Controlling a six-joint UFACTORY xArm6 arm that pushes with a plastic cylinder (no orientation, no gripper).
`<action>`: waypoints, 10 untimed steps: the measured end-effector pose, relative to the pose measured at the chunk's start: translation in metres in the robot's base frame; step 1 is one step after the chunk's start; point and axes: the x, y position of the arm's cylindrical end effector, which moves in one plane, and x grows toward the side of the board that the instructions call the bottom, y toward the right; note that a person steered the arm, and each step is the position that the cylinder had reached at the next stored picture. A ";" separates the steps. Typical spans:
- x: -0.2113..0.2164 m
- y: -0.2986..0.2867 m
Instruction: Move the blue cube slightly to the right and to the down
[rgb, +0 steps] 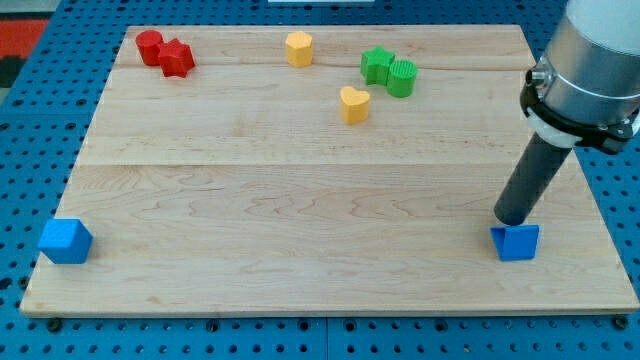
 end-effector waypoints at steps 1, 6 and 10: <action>0.016 0.006; -0.051 -0.499; 0.006 -0.494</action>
